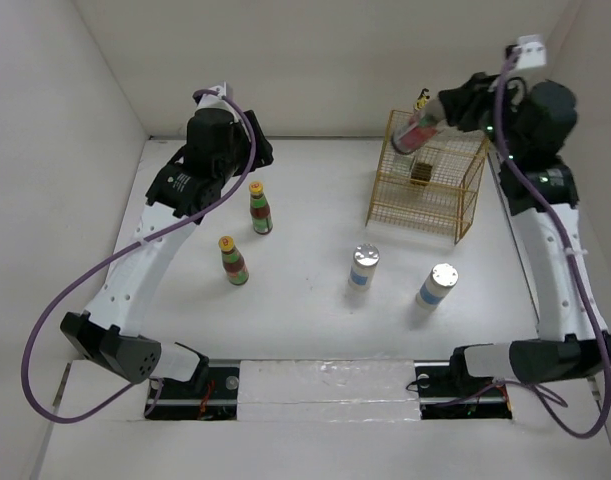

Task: Organize the condiment bottles

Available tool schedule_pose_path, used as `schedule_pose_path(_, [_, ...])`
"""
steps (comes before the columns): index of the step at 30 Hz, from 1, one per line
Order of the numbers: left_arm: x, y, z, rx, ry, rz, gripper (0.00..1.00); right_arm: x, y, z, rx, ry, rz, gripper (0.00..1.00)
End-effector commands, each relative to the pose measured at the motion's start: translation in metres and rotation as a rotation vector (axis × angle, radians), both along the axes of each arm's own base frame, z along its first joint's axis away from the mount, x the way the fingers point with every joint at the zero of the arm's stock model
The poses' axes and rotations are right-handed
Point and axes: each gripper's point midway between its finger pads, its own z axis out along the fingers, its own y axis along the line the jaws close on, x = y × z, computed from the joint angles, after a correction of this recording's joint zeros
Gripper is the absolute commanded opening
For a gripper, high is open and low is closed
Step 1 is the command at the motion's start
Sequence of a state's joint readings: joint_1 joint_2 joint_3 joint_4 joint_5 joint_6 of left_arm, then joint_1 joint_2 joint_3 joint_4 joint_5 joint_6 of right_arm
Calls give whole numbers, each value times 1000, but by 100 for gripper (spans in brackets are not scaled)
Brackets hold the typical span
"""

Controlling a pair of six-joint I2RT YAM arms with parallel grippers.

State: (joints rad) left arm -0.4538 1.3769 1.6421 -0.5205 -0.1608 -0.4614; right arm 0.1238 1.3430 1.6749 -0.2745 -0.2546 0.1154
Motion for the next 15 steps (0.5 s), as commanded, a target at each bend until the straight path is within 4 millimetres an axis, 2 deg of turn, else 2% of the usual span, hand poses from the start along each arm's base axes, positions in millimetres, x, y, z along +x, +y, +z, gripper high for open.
schedule_pose_path(1, [3, -2, 23, -21, -62, -6, 58, -25, -32, 55, 29, -120, -61, 0])
schedule_pose_path(3, [6, -3, 20, -17, -53, -6, 58, -28, -50, 59, 26, -127, -107, 0])
schedule_pose_path(4, [6, -3, 24, -21, -62, -6, 58, -27, -68, 61, 23, -129, -154, 0])
schedule_pose_path(8, [8, -9, 24, -29, -58, -29, 58, -15, -109, 68, 33, -138, -250, 0])
schedule_pose_path(11, [10, -11, 21, -28, -48, -38, 58, 5, -135, 74, 37, -150, -302, 0])
schedule_pose_path(15, [10, -11, 17, -24, -40, -38, 58, 30, -158, 84, 39, -180, -364, 0])
